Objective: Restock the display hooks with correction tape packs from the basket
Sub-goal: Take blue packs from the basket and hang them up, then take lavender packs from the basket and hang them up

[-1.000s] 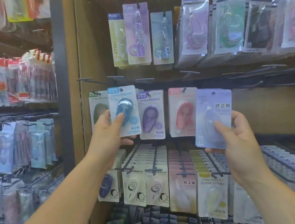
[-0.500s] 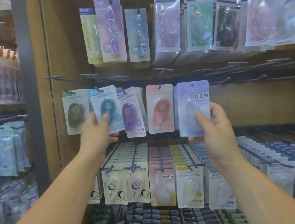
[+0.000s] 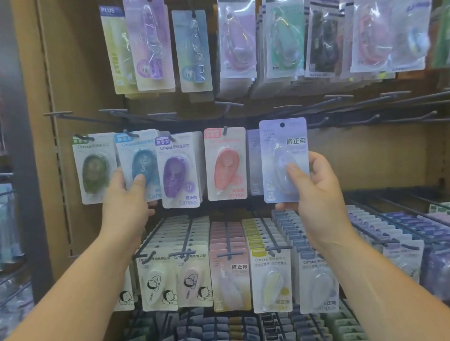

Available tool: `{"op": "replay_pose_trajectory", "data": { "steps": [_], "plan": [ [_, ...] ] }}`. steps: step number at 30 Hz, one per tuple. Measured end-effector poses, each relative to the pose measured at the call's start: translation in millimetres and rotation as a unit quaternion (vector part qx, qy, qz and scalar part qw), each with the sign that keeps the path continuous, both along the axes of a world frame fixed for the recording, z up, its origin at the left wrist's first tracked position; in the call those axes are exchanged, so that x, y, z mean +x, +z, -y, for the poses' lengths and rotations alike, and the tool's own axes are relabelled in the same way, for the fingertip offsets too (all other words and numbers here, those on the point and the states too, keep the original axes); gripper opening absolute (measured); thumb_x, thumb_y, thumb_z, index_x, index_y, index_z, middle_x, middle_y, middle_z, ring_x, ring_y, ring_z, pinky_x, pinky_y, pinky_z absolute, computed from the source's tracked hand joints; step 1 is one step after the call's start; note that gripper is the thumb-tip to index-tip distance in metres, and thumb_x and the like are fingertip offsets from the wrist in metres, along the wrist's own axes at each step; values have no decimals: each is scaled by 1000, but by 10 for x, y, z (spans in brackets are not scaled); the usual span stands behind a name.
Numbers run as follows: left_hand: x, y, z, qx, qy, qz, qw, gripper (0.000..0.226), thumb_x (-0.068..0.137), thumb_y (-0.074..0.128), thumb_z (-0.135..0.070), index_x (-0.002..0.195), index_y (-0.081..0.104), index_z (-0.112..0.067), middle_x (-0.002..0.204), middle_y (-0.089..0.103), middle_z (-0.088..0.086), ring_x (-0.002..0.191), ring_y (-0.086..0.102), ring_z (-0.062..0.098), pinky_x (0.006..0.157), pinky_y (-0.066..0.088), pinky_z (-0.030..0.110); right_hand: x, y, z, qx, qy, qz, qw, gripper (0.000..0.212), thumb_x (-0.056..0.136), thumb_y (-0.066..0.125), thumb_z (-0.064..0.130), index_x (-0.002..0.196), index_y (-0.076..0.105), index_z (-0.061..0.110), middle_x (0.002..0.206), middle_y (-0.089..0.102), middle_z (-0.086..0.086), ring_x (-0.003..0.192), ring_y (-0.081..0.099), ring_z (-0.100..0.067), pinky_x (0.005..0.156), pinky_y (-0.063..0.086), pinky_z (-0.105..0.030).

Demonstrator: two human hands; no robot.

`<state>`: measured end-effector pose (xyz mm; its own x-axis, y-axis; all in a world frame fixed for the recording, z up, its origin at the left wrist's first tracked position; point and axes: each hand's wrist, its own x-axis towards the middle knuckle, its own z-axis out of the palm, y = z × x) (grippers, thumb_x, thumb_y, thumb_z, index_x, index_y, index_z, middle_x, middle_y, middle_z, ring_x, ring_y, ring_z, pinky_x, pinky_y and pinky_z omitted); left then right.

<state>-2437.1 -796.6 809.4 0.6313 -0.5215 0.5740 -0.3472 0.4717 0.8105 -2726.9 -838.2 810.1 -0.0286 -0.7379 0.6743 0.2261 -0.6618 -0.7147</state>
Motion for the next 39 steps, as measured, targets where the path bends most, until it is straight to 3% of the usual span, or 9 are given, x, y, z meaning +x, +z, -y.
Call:
{"op": "replay_pose_trajectory", "data": {
  "steps": [5,11,15,21,28,31,34,39],
  "plan": [
    [5,-15,24,2,-5,2,1000,29,113,44,-26,140,53,-26,114,69,-6,81,68,19,69,56,35,-8,-26,-6,5,2,4,1000,11,105,55,21,116,58,22,106,72,2,79,73,-15,48,52,-27],
    [22,-18,52,1,-8,-2,1000,22,113,44,-26,132,54,-31,117,70,-5,83,69,19,71,57,36,44,-79,67,12,-6,-9,1000,10,105,57,25,115,57,27,109,71,4,90,73,-18,50,53,-25],
    [25,-19,68,1,-5,-1,1000,21,113,44,-26,131,53,-32,115,70,-6,82,69,18,70,56,36,105,-41,176,46,-37,-42,997,11,105,55,31,115,57,27,108,70,8,83,73,-14,54,58,-29],
    [65,-18,41,23,9,19,1000,26,113,44,-29,137,53,-31,113,70,-8,83,68,19,71,57,38,219,168,447,116,-79,-114,984,19,104,54,39,117,55,25,110,68,3,88,72,-24,59,58,-32],
    [71,90,-35,61,25,44,997,21,112,49,-30,132,52,-33,112,69,-4,82,67,20,78,60,44,224,263,603,155,-113,-168,967,22,103,53,44,112,53,23,109,63,1,96,68,-28,65,59,-35],
    [62,106,-138,86,46,45,994,30,110,53,-31,140,52,-29,119,69,2,89,70,22,85,62,49,150,222,510,155,-128,-174,964,27,103,54,44,117,52,20,113,62,-1,99,68,-27,65,60,-36],
    [84,55,-350,113,113,126,979,45,108,55,-31,151,48,-24,120,70,7,105,69,30,95,57,51,6,153,342,140,-164,-170,962,24,102,56,40,116,49,22,108,58,3,97,68,-25,64,62,-36],
    [97,-152,-749,142,172,232,947,59,102,65,-24,156,44,-12,126,65,19,121,58,42,106,44,53,-266,-5,-40,138,-234,-198,942,26,97,61,41,117,49,28,109,59,2,90,69,-24,81,62,-50]
  ]
}}
